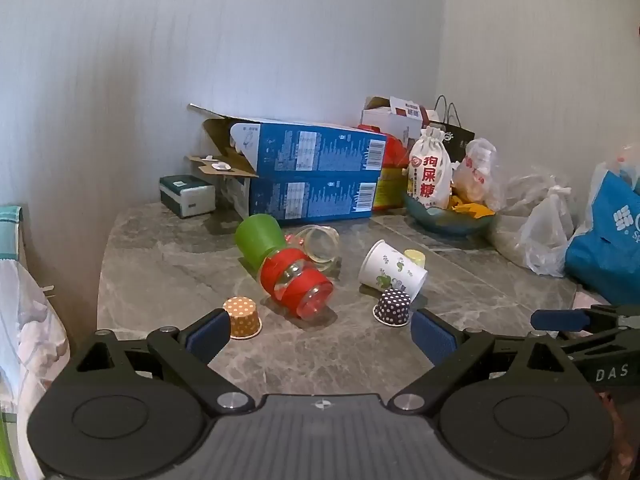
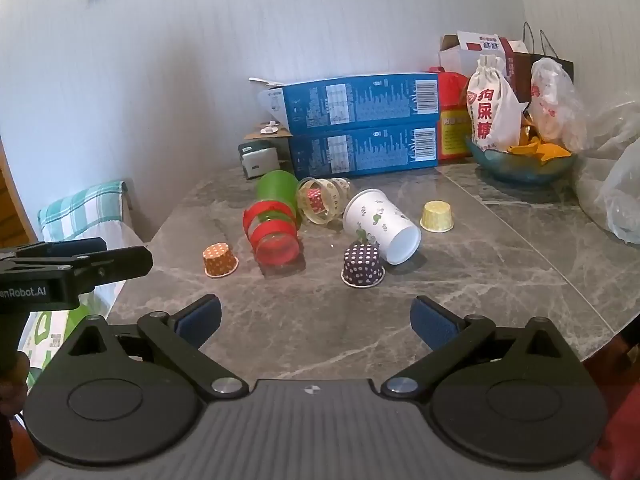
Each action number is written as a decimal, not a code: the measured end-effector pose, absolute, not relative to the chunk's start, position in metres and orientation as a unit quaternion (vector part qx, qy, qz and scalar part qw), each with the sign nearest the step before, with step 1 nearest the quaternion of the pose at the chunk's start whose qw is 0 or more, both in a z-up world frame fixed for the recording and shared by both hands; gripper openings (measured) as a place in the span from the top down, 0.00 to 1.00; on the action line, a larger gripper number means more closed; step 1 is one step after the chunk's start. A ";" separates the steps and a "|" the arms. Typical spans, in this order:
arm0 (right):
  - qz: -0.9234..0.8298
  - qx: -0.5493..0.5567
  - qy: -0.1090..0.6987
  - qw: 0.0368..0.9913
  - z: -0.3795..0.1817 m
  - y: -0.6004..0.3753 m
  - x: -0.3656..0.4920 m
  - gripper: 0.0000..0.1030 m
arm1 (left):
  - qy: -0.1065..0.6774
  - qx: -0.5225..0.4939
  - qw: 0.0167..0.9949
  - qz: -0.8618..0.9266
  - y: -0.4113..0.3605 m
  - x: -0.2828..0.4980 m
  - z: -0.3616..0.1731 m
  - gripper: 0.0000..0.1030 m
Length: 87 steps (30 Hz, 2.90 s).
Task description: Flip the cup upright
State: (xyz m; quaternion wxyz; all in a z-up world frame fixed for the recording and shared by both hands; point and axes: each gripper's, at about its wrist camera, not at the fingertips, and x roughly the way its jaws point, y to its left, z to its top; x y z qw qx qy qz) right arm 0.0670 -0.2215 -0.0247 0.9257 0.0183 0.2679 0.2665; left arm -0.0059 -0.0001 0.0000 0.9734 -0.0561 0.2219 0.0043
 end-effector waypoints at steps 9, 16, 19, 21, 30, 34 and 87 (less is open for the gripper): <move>0.271 0.022 0.269 0.924 -0.024 -0.217 0.063 0.01 | 0.225 -0.060 0.973 -0.002 0.001 -0.002 -0.004 0.05; 0.270 0.023 0.269 0.924 -0.024 -0.217 0.063 0.01 | 0.226 -0.062 0.972 -0.004 0.000 -0.002 -0.004 0.05; 0.270 0.025 0.271 0.924 -0.023 -0.217 0.063 0.01 | 0.226 -0.063 0.972 -0.004 0.000 -0.001 -0.004 0.05; 0.271 0.025 0.273 0.923 -0.023 -0.217 0.064 0.01 | 0.226 -0.063 0.972 -0.006 -0.001 -0.001 -0.004 0.05; 0.272 0.023 0.274 0.922 -0.024 -0.217 0.064 0.01 | 0.227 -0.063 0.972 -0.006 -0.004 -0.002 -0.004 0.05; 0.273 0.024 0.274 0.922 -0.025 -0.217 0.064 0.01 | 0.226 -0.064 0.972 -0.004 -0.003 -0.002 -0.005 0.05; 0.275 0.026 0.287 0.917 -0.028 -0.216 0.070 0.01 | 0.235 -0.079 0.969 -0.002 0.001 0.001 -0.006 0.05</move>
